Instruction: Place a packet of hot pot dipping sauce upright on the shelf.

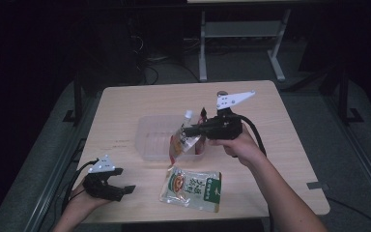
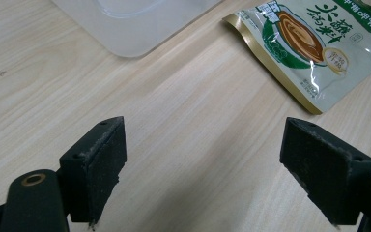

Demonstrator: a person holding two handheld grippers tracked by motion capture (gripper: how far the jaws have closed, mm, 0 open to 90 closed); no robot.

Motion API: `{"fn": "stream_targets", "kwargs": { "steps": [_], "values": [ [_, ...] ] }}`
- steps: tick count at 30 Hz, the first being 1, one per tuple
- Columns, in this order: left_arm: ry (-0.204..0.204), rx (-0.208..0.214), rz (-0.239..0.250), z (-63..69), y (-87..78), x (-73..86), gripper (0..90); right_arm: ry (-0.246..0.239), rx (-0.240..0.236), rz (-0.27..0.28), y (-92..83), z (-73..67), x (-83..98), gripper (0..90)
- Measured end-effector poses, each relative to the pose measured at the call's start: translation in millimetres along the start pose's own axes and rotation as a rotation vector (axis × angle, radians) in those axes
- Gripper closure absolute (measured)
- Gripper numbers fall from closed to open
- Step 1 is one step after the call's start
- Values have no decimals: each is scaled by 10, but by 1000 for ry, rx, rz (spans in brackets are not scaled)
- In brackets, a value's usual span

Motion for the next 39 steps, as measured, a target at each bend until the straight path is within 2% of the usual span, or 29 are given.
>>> {"fn": "stream_targets", "kwargs": {
  "steps": [7, 14, 16, 19, 24, 25, 29, 39],
  "values": [
    [-6, 9, 7, -2, 17, 3, 160, 6, 39, 12, 102, 133, -171, 895],
    [-1, 9, 5, -2, 22, 2, 160, 34, 49, 37, 218, 271, -246, 895],
    [12, 7, -4, -10, 20, 3, 160, 36, 56, 27, 266, 301, -252, 895],
    [-13, 17, 2, 5, 32, 5, 160, 42, 66, 14, 340, 343, -247, 895],
    [-16, 24, -6, 4, 42, 8, 161, 57, 73, -2, 428, 400, -234, 895],
    [0, 24, -15, -1, 47, 10, 160, 63, 80, -7, 472, 424, -233, 895],
    [-11, 28, -6, 10, 53, 5, 161, 66, 100, -33, 567, 461, -220, 895],
    [-5, 30, -14, 1, 52, 12, 160, 78, 129, -77, 721, 509, -178, 894]
  ]
}}
Point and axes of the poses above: each handheld gripper's, and its own axes: y roughly forward along the jaws, x roughly out of its underside, z roughly to its right, the point moved 1 cm from there along y, roughly forward along the jaws, and after that the axes turned 8 degrees about -z, right-handed, at the moved point
